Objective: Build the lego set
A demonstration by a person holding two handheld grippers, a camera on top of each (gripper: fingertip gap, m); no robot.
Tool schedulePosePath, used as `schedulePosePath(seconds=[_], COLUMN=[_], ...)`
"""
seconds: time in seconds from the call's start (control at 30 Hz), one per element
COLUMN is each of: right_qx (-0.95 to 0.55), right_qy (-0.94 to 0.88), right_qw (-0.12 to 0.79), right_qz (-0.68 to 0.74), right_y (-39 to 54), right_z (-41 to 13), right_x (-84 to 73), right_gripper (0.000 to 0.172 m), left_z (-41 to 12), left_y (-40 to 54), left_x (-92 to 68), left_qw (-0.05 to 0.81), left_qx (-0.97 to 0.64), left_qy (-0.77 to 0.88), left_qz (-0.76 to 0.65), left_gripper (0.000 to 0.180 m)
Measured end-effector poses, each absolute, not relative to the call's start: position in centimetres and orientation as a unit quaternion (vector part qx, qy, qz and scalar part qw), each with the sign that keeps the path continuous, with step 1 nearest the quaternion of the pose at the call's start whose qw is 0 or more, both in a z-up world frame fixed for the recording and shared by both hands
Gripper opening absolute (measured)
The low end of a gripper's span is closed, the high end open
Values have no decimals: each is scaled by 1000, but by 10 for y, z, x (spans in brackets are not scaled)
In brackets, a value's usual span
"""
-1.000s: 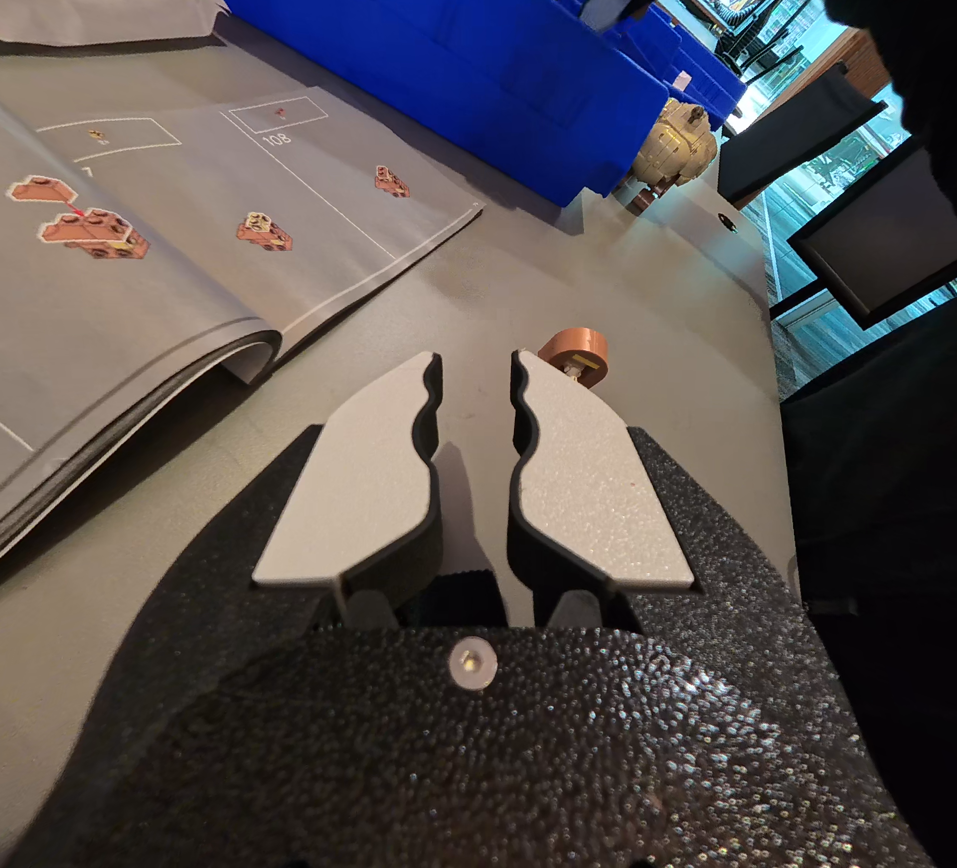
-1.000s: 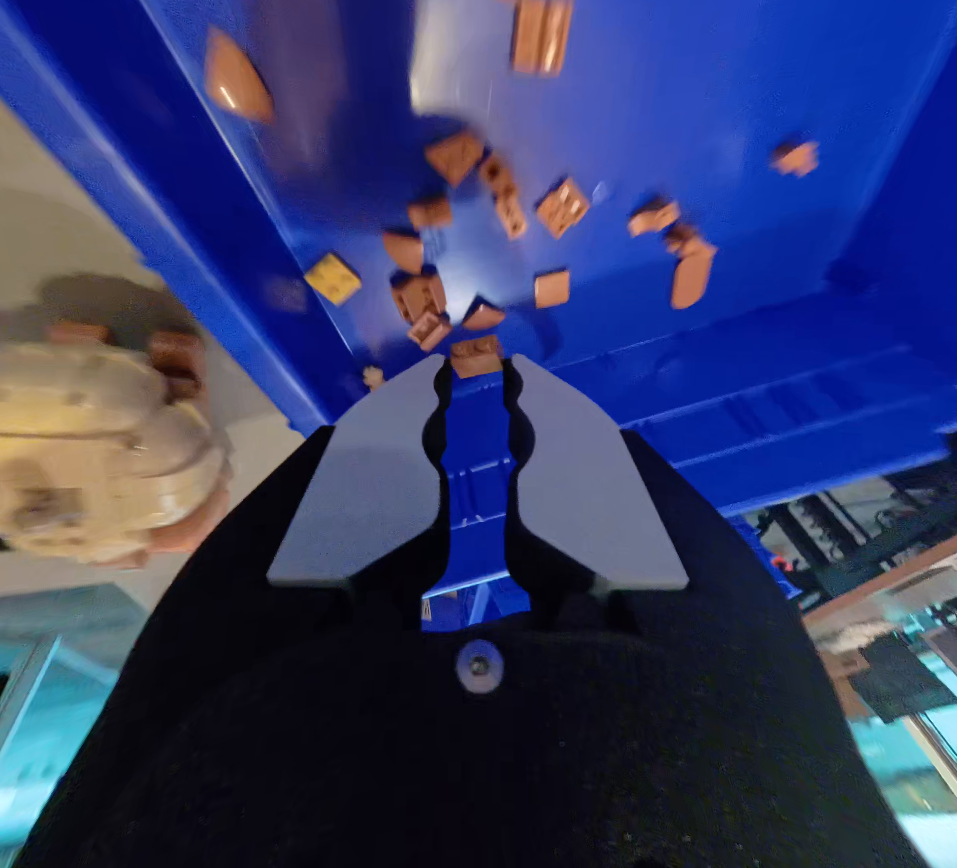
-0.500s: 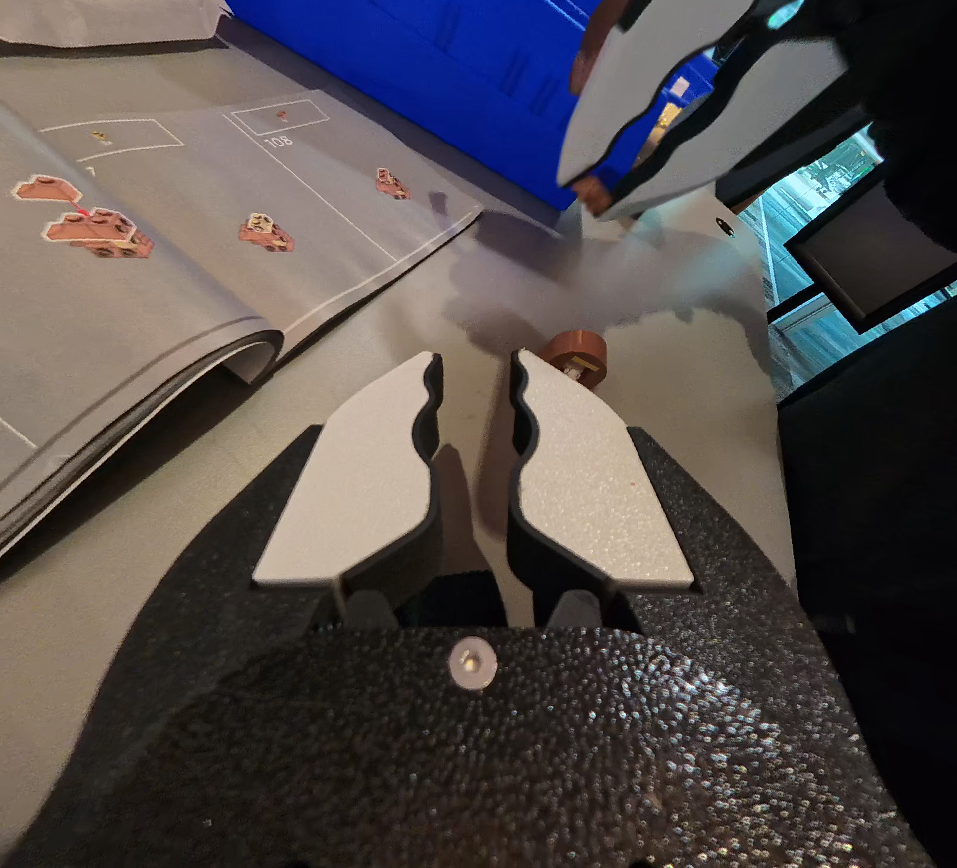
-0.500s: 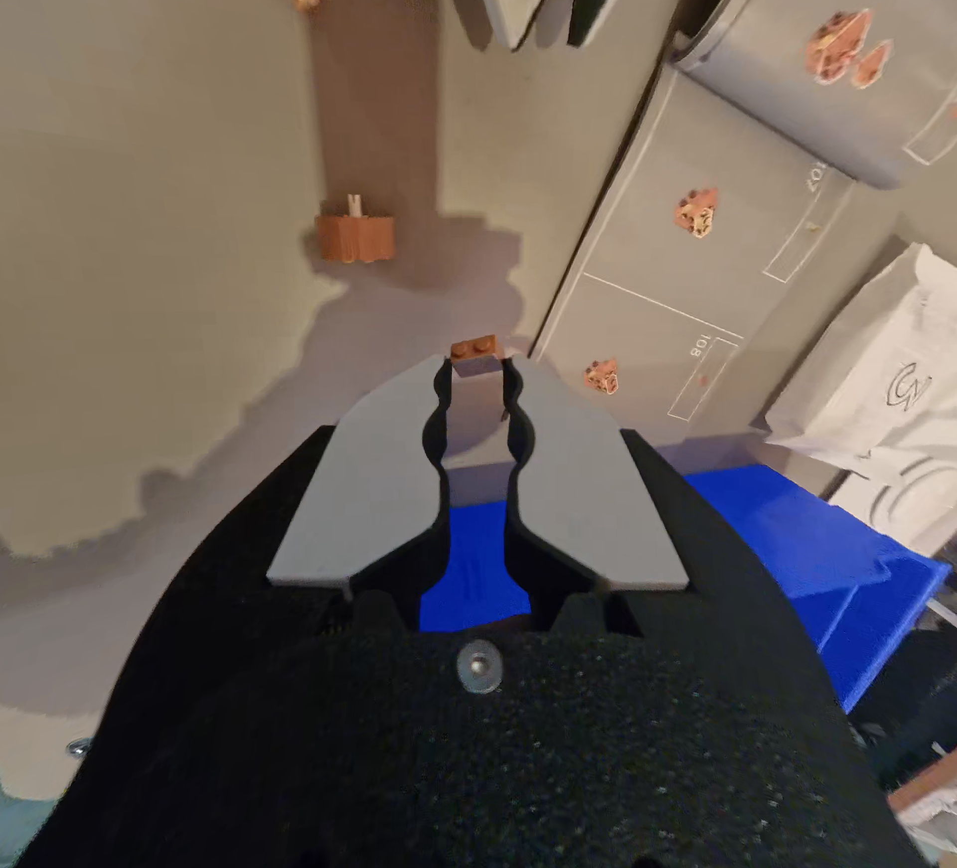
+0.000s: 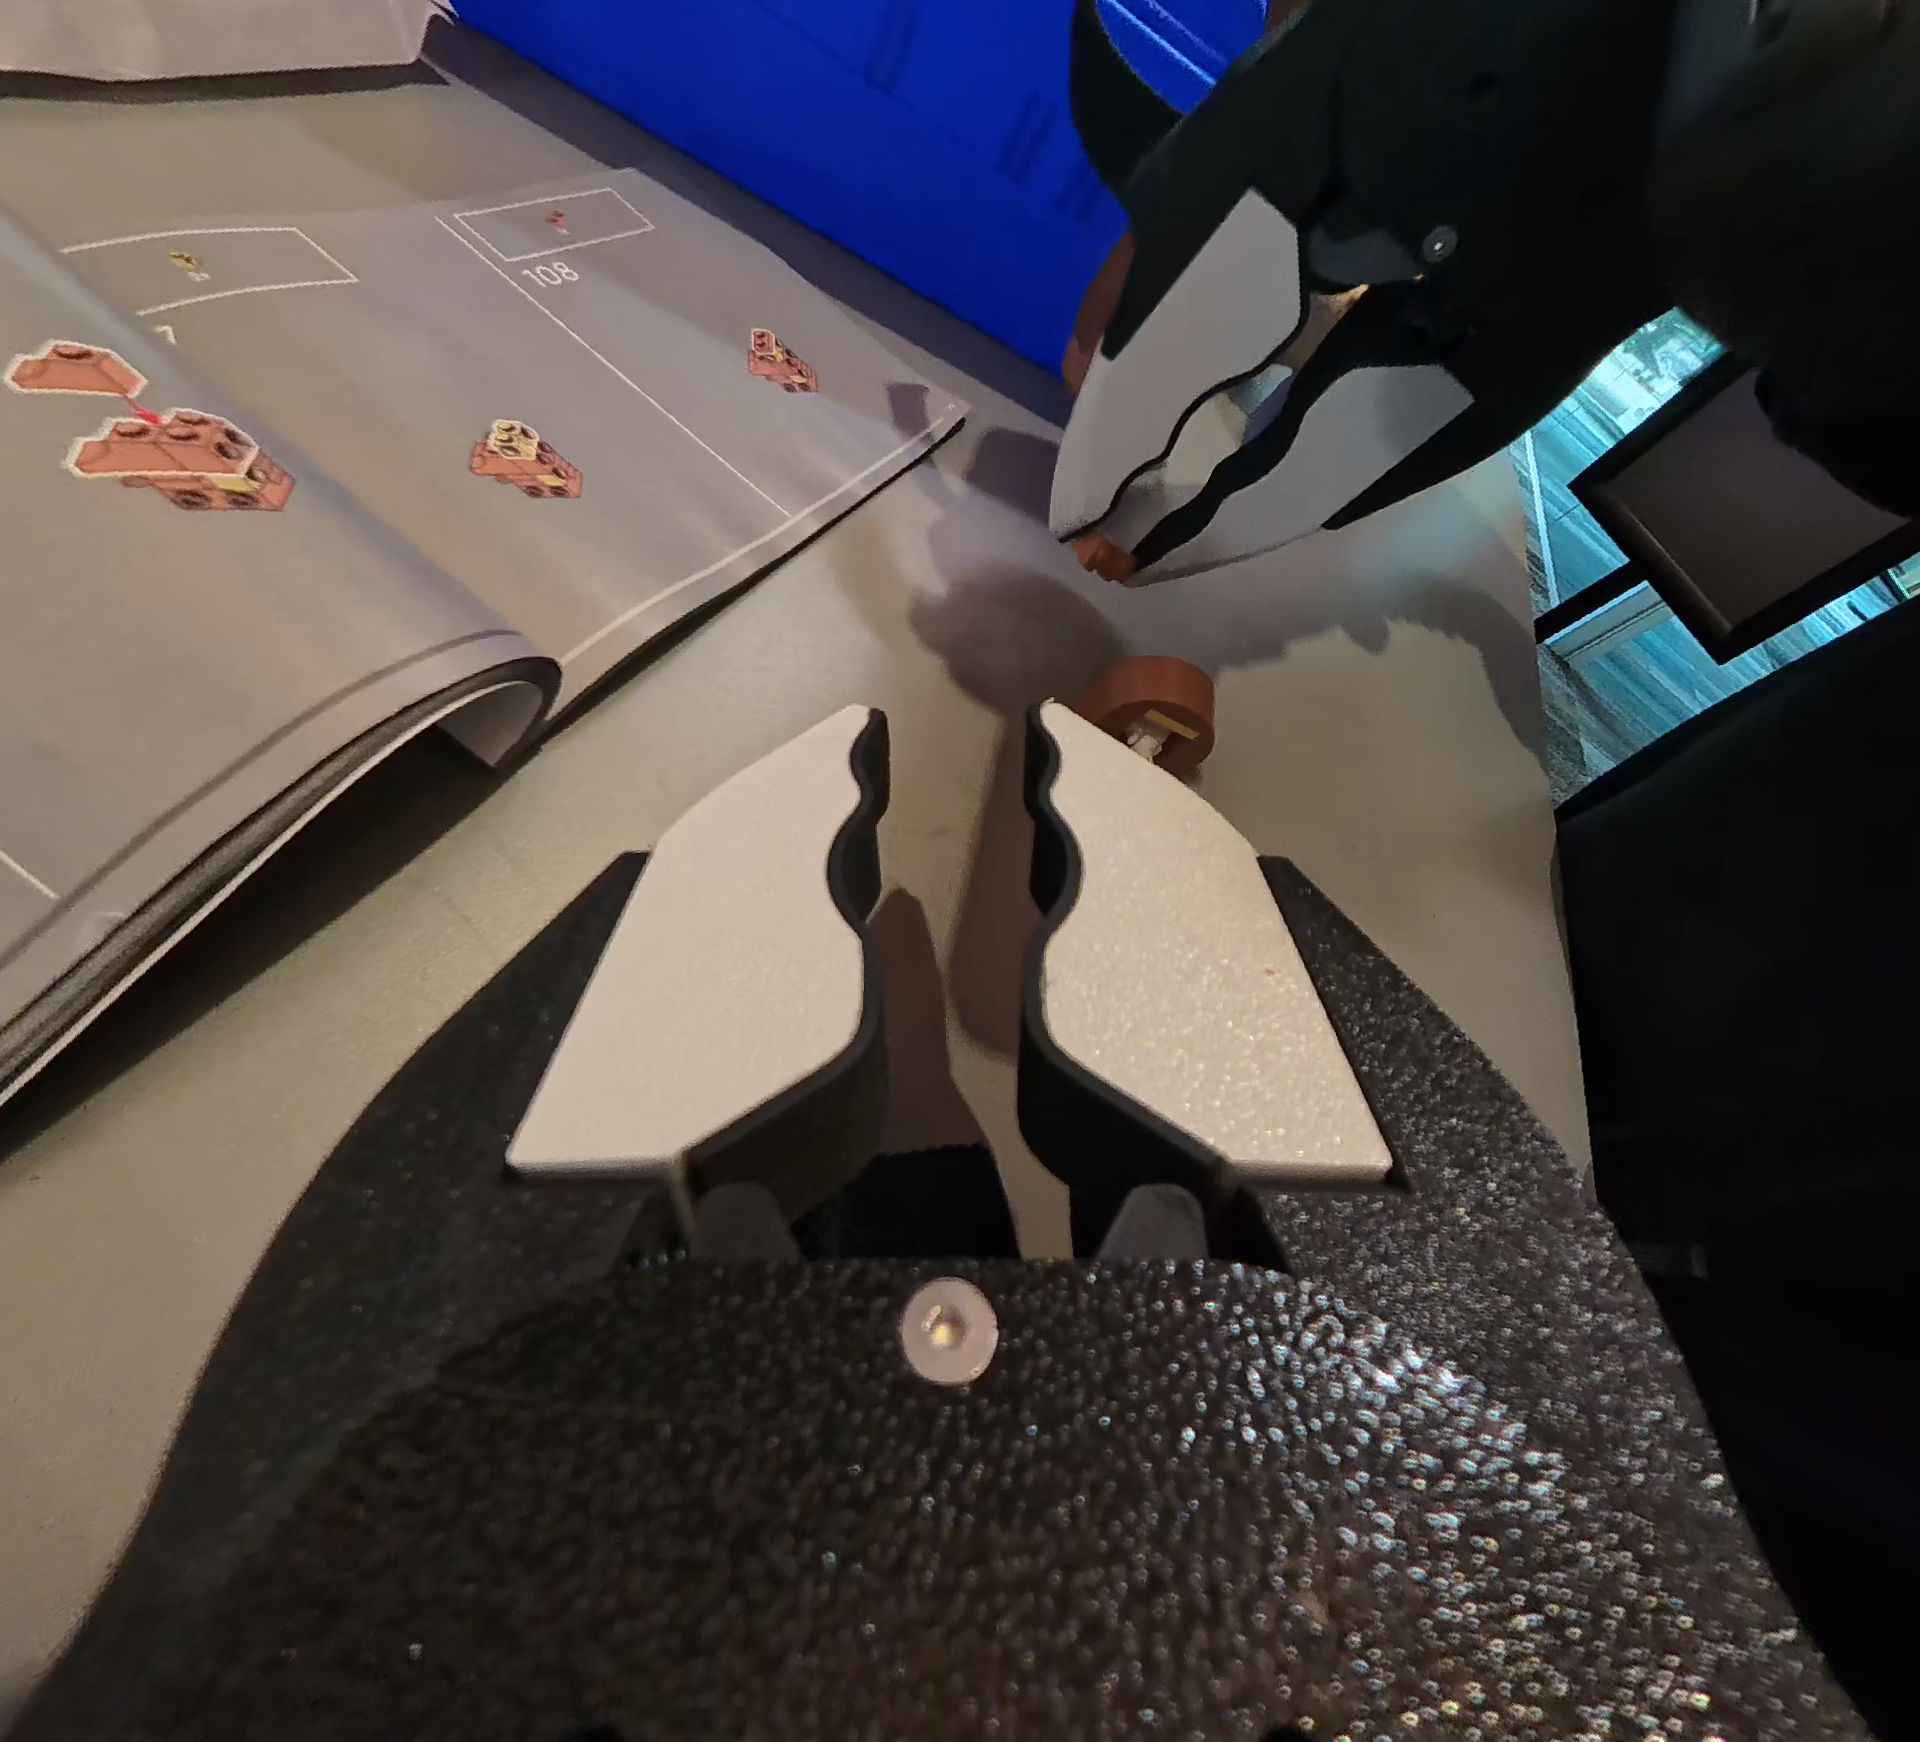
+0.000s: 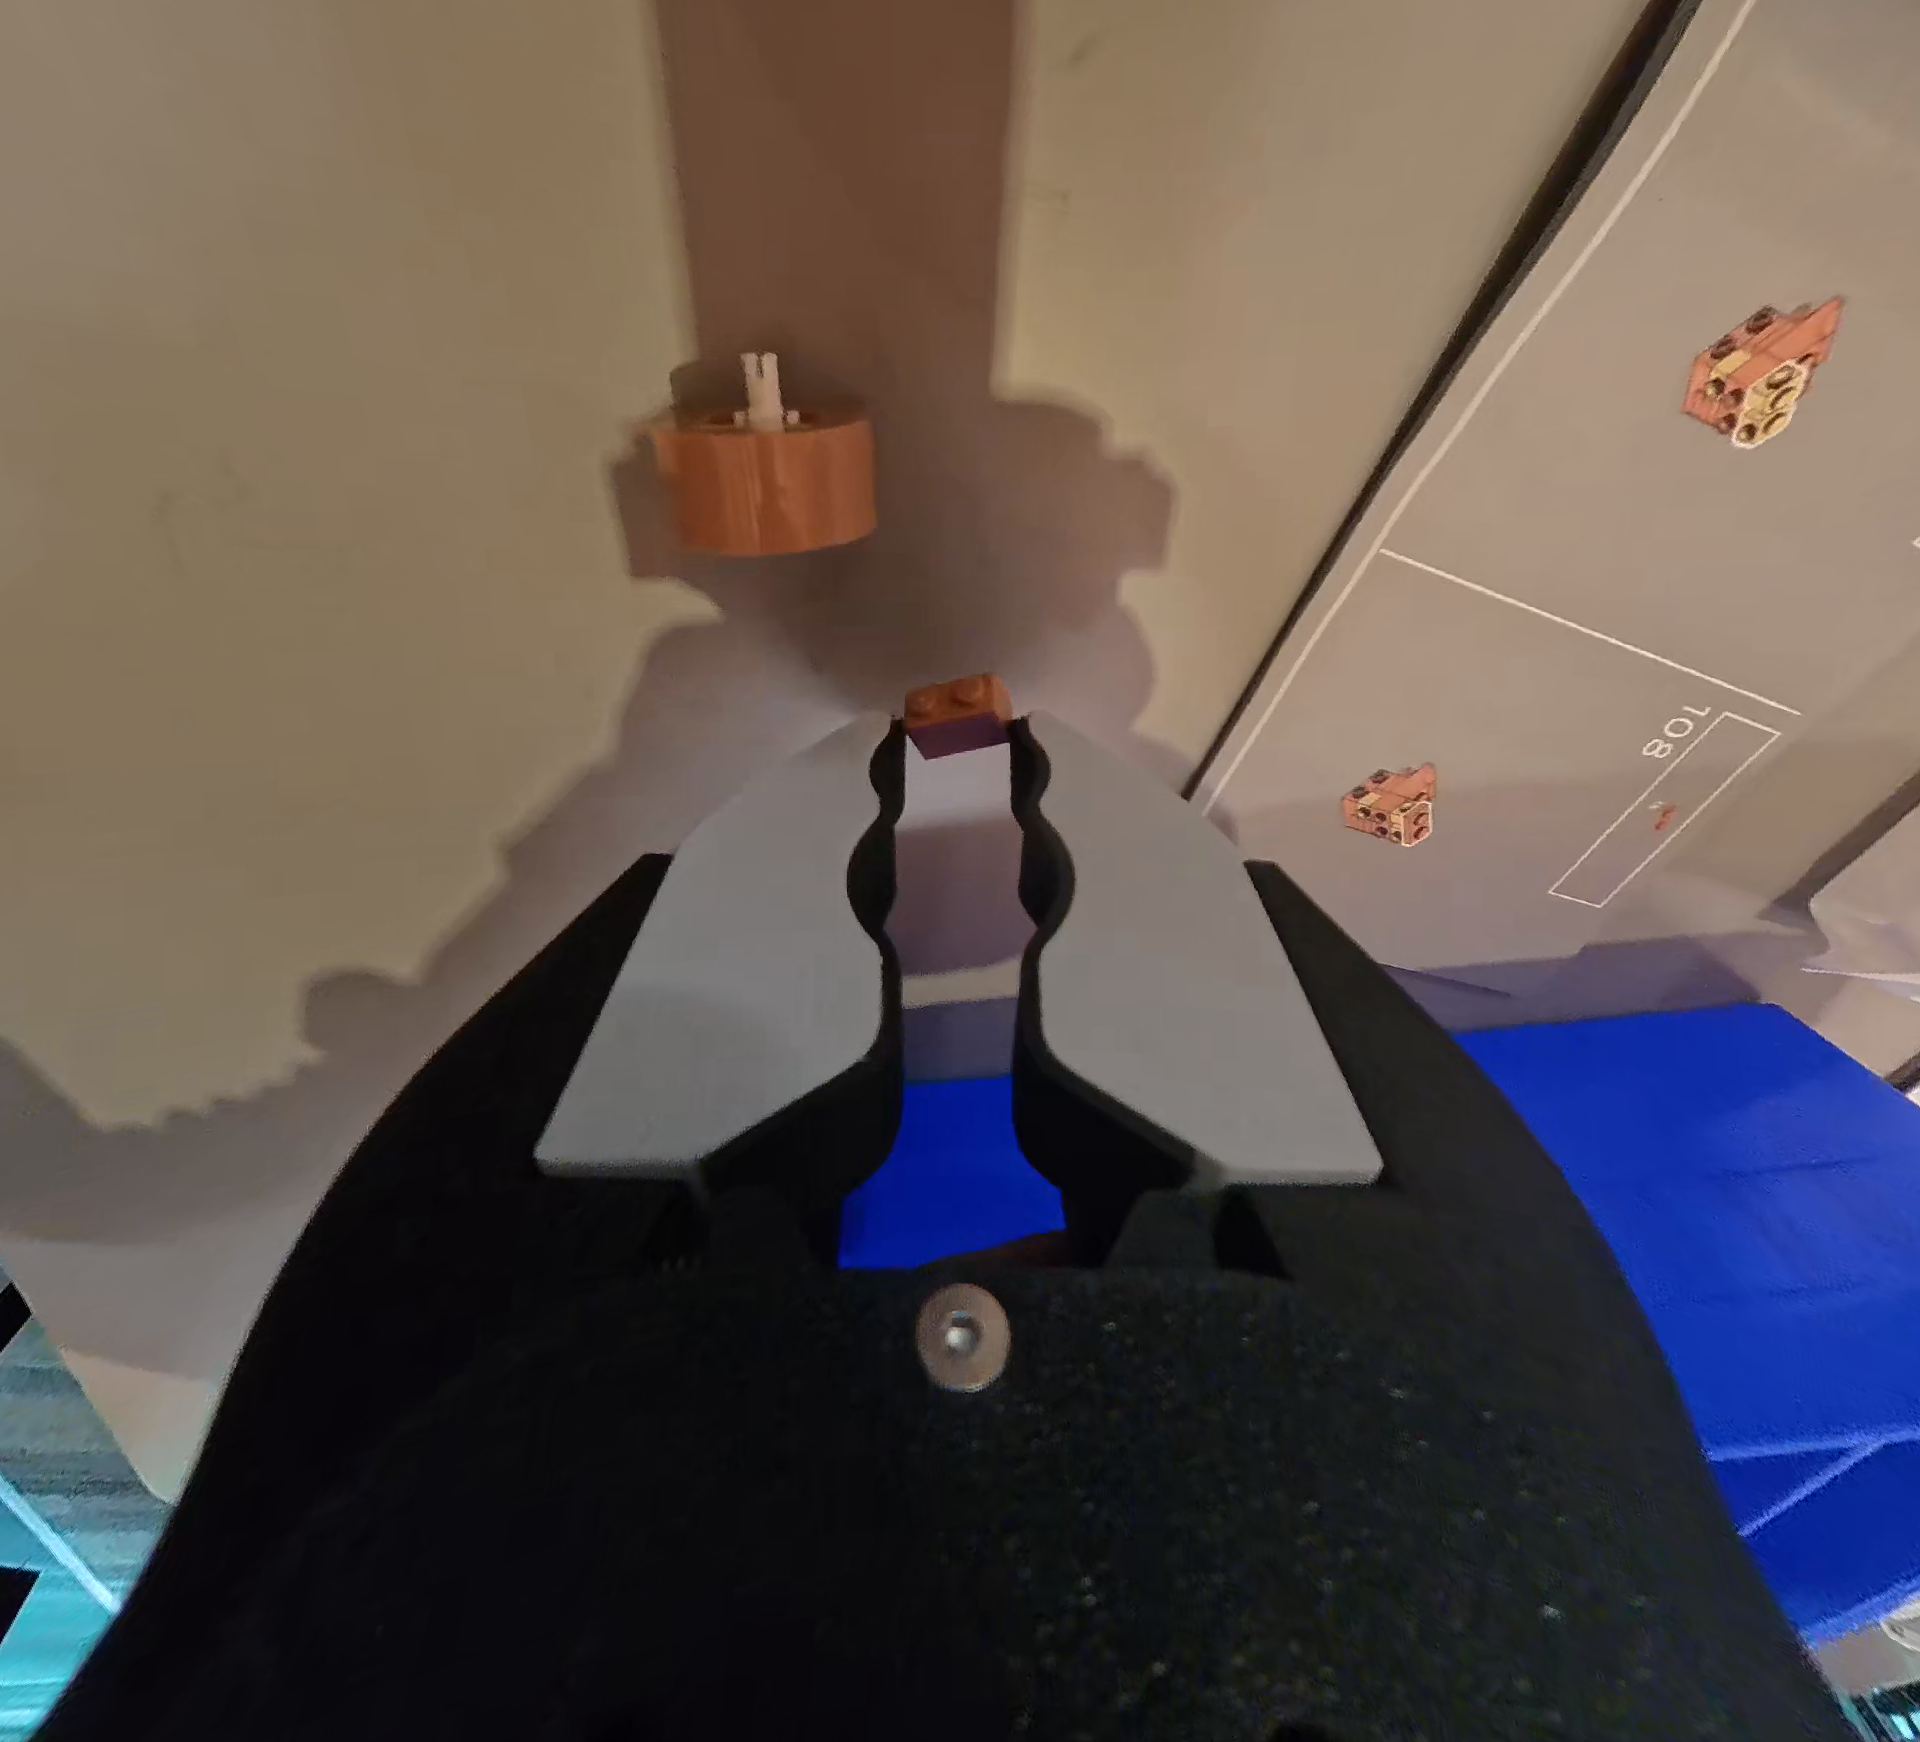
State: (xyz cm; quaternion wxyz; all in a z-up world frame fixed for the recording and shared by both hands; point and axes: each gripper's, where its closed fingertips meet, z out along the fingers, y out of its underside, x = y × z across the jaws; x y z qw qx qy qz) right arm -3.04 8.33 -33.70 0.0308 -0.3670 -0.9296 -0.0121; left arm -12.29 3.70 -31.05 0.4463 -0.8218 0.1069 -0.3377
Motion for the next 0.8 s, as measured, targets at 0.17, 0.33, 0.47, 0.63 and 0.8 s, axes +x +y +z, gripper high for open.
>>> schedulePosePath(seconds=[0.17,0.33,0.47,0.63,0.8], right_qx=[-371,-398,-464,-540,-559], right_qy=[-928,-913,-865,-803,-797], right_qw=[36,75,170,249,228], right_qz=[1,45,85,35,3], right_y=[80,83,131,239,293], right_z=[-336,-308,-240,-205,-241], right_x=[-29,-28,-18,31,45], right_gripper=[23,33,32,31,30], left_z=[-310,-310,-310,-310,-309], left_y=[37,37,37,39,38], left_x=[-123,-123,-124,-125,-120], left_qw=[447,447,446,441,420], left_qx=[-821,-820,-819,-817,-809], left_qy=[106,105,102,94,105], left_qz=[-339,-342,-346,-360,-398], left_gripper=[24,24,24,24,24])
